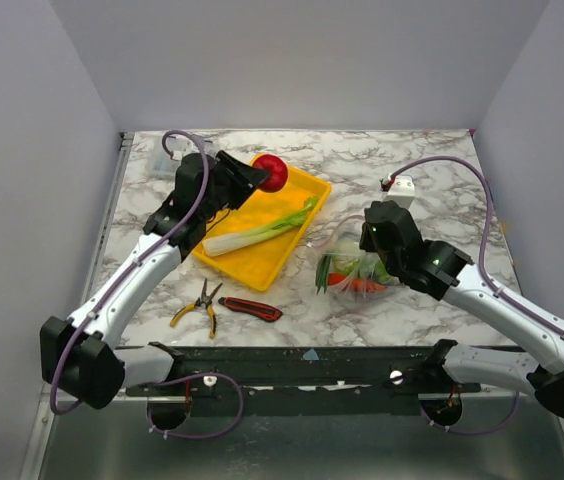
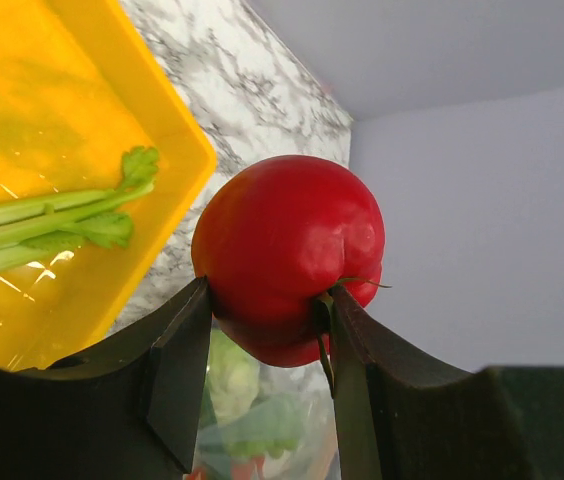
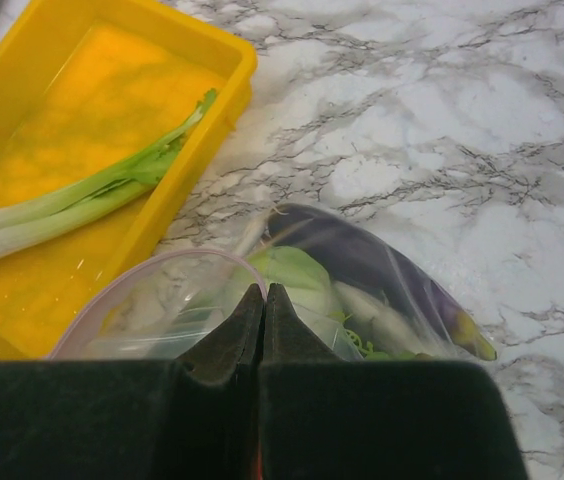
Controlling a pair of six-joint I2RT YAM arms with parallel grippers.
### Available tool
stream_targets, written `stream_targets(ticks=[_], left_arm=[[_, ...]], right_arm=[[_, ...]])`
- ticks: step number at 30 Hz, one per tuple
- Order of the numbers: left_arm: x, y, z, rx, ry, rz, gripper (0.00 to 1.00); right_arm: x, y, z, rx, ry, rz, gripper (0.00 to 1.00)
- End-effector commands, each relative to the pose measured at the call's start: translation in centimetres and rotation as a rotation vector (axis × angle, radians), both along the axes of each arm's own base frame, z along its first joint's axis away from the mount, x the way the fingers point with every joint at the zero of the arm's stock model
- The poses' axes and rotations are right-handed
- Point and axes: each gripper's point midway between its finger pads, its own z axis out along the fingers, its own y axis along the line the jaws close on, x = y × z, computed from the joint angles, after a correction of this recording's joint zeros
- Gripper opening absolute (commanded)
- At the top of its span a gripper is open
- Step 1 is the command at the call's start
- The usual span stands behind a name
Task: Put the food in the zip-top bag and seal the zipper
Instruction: Place the fake vegetable in the zipper food storage bag.
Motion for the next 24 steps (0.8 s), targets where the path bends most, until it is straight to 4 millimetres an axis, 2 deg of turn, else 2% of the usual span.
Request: stream_targets(ticks=[1,5,9,18,21,24], left_arm=[[-5.5,-1.1,2.5,0.081,-0.133,-0.244,0.01],[-9.1,-2.0,5.9,0.192,-0.293,-0.396,0.01],[-12.2,-4.1,6.9,0.290,-0.378,-0.545,0.01],[-15.4,-9.5,2.5,0.504,-0.323,-0.757,0.01],[-15.6,-10.9,1.2,0.530,-0.297,-0.797,0.02],[-14.9,-12.2,0.9,0.561,-0.282,-0.816,0.06]], right_arm=[[-0.1,0.8,1.5,0.063,0.003,0.037,0.01],[-0.1,1.3,2.2,0.086,0.000,0.057,0.01],[-0.3,1.1,3.0,0.121,-0.010,0.040,0.01],[-0.9,0.1,5.7,0.202,-0.058,0.000,0.01],[-1.1,-0.1,6.1,0.208,-0.060,-0.005,0.01],[-1.3,-0.3,6.3,0.218,-0.062,-0.006,0.01]])
